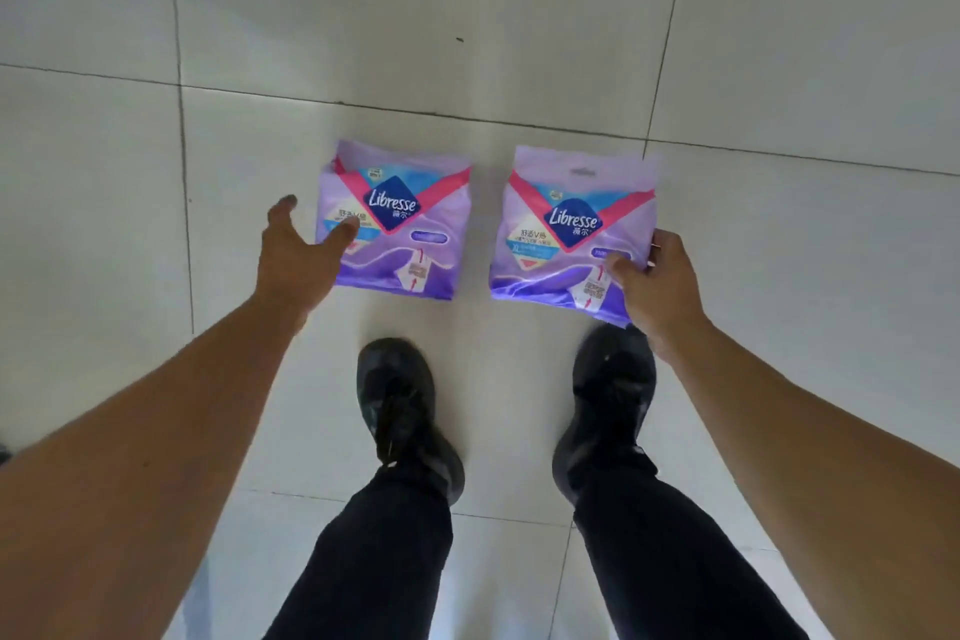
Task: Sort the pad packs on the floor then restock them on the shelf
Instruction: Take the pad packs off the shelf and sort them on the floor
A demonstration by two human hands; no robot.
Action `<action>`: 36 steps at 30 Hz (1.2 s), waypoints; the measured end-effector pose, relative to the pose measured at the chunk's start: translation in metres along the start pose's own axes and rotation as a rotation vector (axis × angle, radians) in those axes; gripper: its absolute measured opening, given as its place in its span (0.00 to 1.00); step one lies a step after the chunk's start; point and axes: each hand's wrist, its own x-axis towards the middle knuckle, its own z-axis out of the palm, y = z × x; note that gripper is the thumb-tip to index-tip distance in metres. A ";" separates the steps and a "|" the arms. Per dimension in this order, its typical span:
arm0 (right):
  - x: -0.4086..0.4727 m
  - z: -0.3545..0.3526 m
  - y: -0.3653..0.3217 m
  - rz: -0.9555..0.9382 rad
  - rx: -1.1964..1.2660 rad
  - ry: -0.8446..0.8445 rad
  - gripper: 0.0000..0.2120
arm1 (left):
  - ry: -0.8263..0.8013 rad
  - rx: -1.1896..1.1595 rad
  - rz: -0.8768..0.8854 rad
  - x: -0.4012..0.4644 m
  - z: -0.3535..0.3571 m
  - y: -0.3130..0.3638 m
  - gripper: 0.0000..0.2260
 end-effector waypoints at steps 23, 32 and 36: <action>-0.166 0.025 -0.170 -0.587 -0.928 -0.207 0.20 | -0.007 0.184 0.282 -0.105 -0.109 0.032 0.14; -0.339 0.073 -0.296 -1.266 -1.188 -0.242 0.17 | 0.257 0.250 0.278 -0.230 -0.269 0.044 0.16; -0.399 0.104 -0.305 -1.504 -1.225 -0.282 0.17 | 0.394 0.204 0.157 -0.280 -0.312 -0.003 0.16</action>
